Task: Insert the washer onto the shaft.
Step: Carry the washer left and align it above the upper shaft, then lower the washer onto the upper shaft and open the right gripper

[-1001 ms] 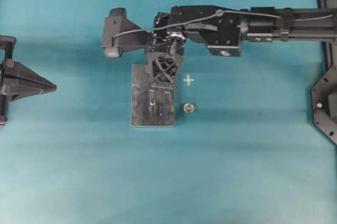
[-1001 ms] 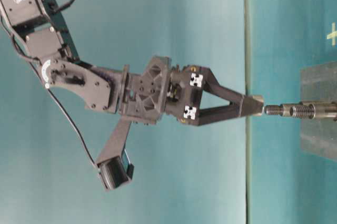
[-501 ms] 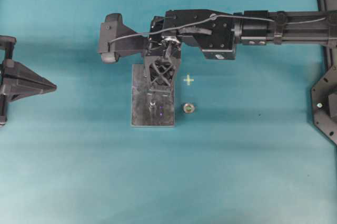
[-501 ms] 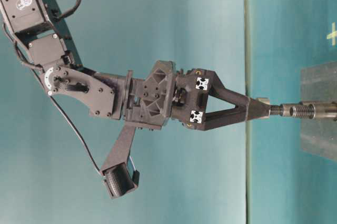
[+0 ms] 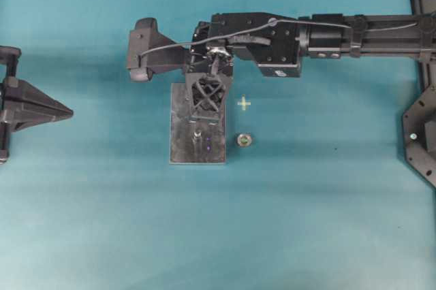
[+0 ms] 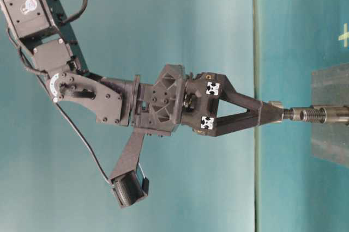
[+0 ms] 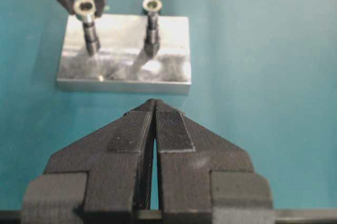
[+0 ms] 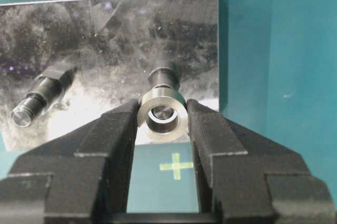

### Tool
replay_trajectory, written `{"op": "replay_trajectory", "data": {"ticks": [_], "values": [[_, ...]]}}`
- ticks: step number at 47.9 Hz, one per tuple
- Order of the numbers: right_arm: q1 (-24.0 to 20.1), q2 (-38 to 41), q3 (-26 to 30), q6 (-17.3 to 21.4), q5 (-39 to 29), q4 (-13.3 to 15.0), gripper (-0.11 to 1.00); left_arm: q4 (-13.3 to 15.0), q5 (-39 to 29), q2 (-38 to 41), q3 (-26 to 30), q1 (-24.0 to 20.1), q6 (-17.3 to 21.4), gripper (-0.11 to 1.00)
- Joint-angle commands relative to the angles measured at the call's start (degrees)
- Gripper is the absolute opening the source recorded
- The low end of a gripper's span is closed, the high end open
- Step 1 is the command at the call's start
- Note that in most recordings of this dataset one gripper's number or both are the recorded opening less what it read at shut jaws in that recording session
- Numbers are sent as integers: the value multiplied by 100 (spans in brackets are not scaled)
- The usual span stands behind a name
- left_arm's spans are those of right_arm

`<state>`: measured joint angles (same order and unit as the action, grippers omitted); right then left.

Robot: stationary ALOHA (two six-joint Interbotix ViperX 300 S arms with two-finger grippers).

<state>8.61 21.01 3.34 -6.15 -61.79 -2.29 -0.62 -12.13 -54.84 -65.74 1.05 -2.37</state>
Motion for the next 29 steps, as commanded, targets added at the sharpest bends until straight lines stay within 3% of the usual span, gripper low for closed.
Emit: {"op": "replay_trajectory", "data": {"ticks": [1,3,9,12,29], "values": [[26,-97,185,-9,-35,0,34,-9,26,44,62,-9,-9,0],[44,-88,202,0,-97,-9,40,-9,26,44,70,-9,-9,0],[62,-79,220,9,-237,-9,75,-9,26,44,79,-9,-9,0],[62,-97,220,-9,-237,-9,87,0,26,44,79,-9,-9,0],[70,-220,176,62,-264,-18,86,0,26,35,79,-9,-9,0]]}}
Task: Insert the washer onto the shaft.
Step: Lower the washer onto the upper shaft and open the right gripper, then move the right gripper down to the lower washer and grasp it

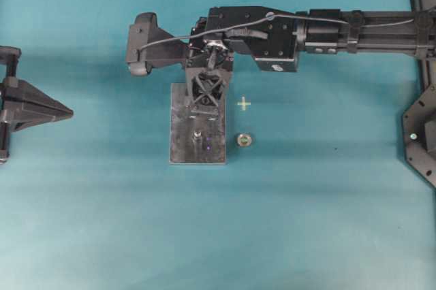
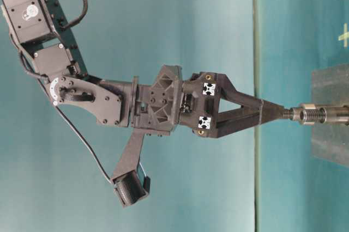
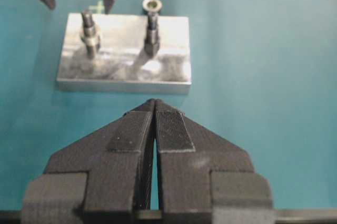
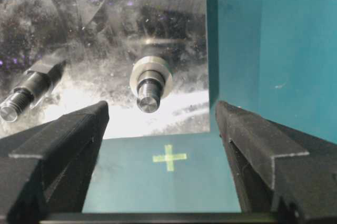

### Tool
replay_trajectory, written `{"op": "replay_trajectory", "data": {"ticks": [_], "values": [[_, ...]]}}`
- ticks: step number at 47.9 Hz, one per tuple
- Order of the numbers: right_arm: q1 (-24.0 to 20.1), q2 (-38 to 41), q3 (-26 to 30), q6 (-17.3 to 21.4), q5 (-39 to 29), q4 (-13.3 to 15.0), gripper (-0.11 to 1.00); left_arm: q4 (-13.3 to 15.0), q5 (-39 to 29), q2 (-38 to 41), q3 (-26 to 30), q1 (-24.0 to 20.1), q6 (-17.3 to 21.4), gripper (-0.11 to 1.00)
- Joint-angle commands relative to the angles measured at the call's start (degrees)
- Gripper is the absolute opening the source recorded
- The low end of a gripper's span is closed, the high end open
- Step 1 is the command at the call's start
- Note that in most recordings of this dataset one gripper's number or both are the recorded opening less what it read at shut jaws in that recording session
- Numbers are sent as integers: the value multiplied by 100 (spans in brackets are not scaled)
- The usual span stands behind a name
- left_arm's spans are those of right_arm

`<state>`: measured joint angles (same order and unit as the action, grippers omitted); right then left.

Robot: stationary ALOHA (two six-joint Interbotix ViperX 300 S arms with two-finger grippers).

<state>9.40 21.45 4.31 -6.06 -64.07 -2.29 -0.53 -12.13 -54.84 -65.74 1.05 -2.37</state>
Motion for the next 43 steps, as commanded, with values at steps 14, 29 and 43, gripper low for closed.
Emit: {"op": "replay_trajectory", "data": {"ticks": [14,29,43], "values": [[-88,-1195,-861,281,158,-35,86,-18,26,35,79,-9,-9,0],[-439,-1731,-2294,738,984,-334,86,-18,26,62,88,-9,-9,0],[-914,-1424,-2742,1037,1731,-483,86,-18,26,62,79,-9,-229,0]]}}
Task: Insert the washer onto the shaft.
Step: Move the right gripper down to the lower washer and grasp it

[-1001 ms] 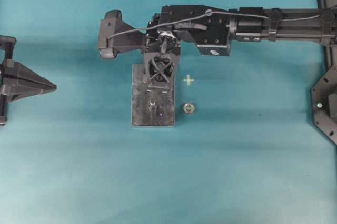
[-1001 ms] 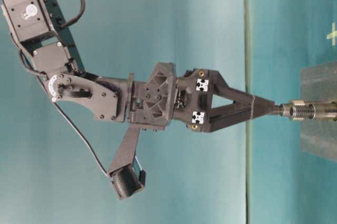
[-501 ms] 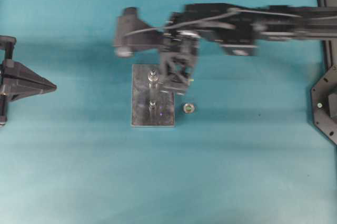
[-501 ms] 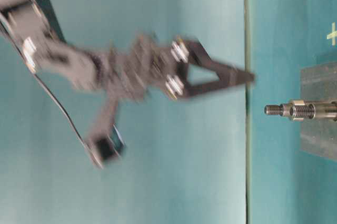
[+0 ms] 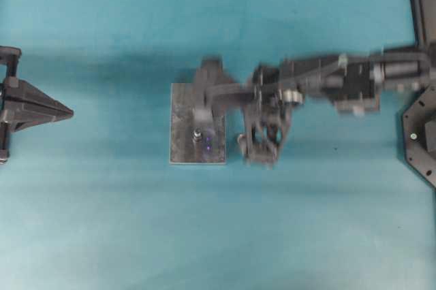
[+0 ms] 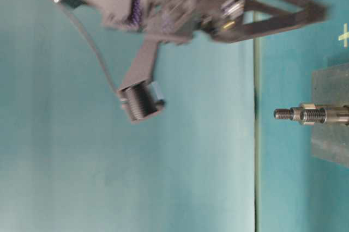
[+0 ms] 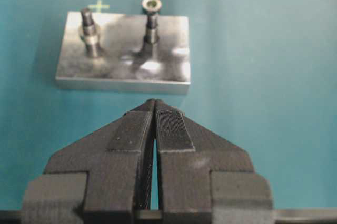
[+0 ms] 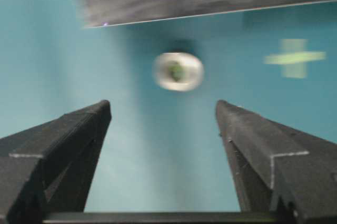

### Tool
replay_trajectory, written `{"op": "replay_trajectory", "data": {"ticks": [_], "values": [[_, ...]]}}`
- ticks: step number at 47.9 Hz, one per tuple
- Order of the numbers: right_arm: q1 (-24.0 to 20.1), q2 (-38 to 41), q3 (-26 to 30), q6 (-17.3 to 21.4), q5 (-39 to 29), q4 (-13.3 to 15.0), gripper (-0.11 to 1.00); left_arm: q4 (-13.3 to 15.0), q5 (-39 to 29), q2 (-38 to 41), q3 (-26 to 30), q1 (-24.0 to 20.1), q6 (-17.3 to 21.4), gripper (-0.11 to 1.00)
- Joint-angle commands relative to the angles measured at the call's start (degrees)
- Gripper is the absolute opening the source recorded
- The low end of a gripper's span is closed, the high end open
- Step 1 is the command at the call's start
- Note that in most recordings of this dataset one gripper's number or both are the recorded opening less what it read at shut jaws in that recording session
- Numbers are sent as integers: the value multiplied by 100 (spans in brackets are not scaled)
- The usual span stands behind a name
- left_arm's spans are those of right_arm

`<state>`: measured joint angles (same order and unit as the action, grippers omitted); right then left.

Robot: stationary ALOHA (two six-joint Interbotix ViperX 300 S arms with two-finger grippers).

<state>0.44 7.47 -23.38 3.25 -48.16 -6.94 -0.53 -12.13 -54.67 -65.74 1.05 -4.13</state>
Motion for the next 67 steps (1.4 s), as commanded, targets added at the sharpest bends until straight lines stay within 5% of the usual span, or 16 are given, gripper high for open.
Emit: {"op": "replay_trajectory", "data": {"ticks": [1,27,67], "values": [[-26,-9,18,123,185,-18,86,-9,26,44,79,-9,-70,0],[105,396,-9,193,589,193,86,-62,26,44,97,-9,-70,0],[-9,571,-88,176,817,123,86,-62,26,53,88,-9,-88,0]]}}
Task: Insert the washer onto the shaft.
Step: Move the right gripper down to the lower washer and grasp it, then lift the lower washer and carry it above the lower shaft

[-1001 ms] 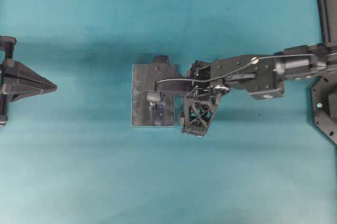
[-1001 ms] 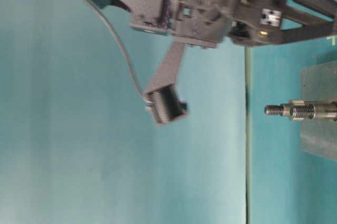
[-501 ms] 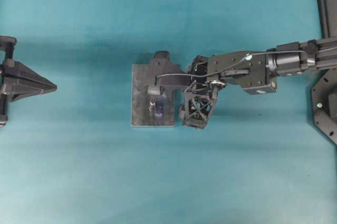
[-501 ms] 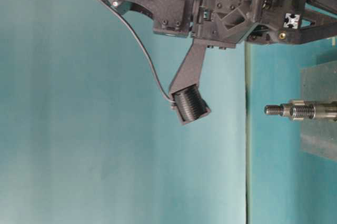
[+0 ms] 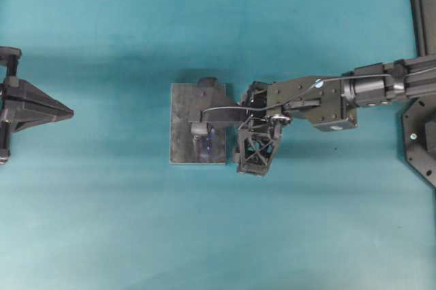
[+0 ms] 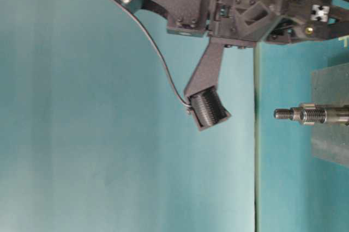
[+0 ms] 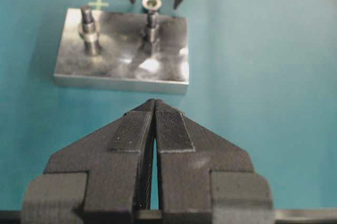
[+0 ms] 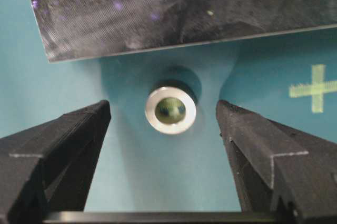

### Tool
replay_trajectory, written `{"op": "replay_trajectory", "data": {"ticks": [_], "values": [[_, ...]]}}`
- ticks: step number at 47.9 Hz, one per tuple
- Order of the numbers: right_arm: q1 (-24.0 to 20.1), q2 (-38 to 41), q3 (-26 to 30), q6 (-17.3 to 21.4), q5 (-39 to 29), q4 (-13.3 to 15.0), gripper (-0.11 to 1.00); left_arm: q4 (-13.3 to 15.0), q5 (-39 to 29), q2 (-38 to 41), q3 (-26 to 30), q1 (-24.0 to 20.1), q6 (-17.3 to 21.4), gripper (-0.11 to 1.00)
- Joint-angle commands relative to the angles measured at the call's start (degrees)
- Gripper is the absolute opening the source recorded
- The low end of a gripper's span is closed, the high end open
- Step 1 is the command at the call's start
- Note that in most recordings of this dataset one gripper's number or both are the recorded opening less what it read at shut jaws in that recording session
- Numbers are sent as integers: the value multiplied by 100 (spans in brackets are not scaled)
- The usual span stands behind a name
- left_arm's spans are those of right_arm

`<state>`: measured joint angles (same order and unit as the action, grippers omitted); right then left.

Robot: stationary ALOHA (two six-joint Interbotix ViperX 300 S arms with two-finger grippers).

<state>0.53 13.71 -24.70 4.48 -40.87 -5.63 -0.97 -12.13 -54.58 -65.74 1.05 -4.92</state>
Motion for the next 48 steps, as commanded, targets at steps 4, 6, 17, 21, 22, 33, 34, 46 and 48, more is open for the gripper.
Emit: {"op": "replay_trajectory", "data": {"ticks": [4,6,17,21,22,33,34,46,48], "values": [[-9,-26,44,53,158,-9,84,-18,26,44,97,-9,-9,0],[-9,-18,44,53,185,-9,83,-18,26,44,97,-9,-9,0],[0,-18,35,35,176,0,61,-18,26,35,97,-9,-9,0],[-18,-18,9,35,158,0,53,-18,26,44,97,-9,-18,0],[-18,-18,9,35,158,0,52,-18,26,35,97,-9,-18,0],[-35,-62,-18,26,149,0,40,-18,26,44,97,-9,-18,0],[-35,-70,-18,26,149,0,39,-18,26,44,97,-9,-18,0],[18,-343,105,35,-62,26,34,-18,26,35,114,-9,-18,0],[44,-422,193,35,-220,26,34,-18,26,44,114,-9,-18,0]]}}
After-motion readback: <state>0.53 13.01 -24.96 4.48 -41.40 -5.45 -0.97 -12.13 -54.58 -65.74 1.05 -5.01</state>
